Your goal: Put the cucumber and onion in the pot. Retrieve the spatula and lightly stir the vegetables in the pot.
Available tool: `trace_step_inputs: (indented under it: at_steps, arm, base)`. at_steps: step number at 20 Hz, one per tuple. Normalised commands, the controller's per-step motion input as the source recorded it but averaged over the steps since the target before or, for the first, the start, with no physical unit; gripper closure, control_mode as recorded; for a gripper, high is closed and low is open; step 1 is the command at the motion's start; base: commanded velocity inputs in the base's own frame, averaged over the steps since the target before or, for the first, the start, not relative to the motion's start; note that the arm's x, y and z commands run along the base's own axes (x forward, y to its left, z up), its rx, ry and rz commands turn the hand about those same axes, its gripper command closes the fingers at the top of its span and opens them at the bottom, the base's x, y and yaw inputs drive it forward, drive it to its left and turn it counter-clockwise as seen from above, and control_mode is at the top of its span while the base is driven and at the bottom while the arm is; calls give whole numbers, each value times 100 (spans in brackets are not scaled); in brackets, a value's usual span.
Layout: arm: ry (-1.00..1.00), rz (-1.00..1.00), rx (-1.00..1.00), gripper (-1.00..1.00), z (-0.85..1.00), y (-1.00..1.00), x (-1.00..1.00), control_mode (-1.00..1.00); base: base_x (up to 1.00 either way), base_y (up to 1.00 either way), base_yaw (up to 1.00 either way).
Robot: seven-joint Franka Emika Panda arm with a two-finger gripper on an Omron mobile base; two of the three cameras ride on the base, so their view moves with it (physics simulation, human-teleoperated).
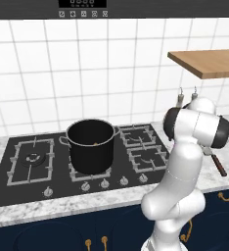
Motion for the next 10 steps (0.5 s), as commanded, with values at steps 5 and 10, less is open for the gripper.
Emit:
trace_step_inputs:
  at_steps: [5, 10]
  arm:
    - [-8, 0, 0, 100, 28, 8, -13, -100]
    - [-17, 0, -5, 100, 73, 47, -46, -100]
  base:
    - [0, 0, 0]
    - [0, 0, 0]
